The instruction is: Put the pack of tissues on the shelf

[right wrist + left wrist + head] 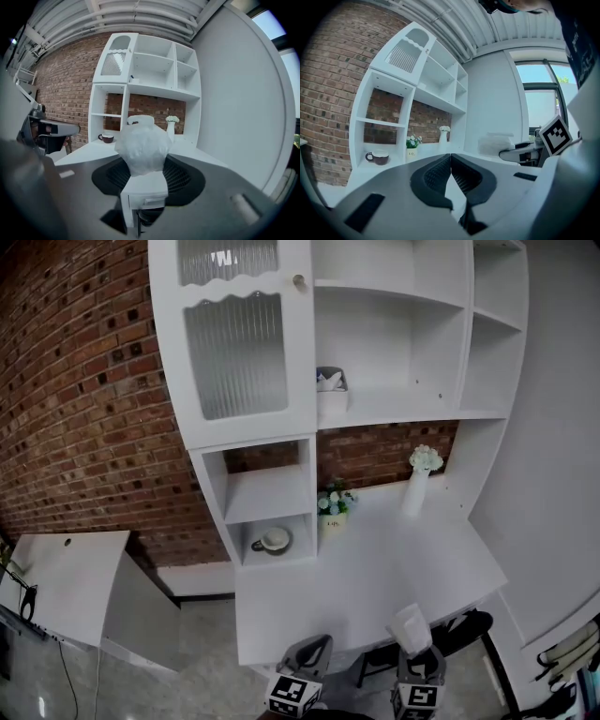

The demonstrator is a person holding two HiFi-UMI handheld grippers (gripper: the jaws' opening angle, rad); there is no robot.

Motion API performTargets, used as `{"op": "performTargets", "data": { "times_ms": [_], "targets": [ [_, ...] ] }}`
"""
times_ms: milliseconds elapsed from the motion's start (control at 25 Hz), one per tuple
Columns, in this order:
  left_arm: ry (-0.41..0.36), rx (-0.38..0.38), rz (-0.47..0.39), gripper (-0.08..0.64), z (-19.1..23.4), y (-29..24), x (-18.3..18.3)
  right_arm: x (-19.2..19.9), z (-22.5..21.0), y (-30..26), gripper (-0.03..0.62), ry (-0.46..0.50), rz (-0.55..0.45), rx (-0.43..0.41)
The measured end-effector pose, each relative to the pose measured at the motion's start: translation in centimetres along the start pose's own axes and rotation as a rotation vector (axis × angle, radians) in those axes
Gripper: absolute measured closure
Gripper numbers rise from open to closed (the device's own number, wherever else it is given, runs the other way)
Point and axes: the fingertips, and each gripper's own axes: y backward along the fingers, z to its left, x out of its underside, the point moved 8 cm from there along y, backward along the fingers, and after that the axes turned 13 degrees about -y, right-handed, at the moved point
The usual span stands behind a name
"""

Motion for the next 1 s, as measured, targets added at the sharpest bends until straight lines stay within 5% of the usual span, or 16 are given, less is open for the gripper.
{"op": "performTargets", "data": {
  "times_ms": [560, 1000],
  "targets": [
    [0.012, 0.026, 0.013, 0.549, 2.8, -1.8, 1.3, -0.6, 1.2, -3.4, 0.394, -0.034, 0.005, 0.016],
    [0.002, -0.032, 0.034, 0.549, 4.3, -2.7, 1.2, -1.7, 0.4, -6.0, 0.394, -0.021, 0.006, -0.001]
  ]
}}
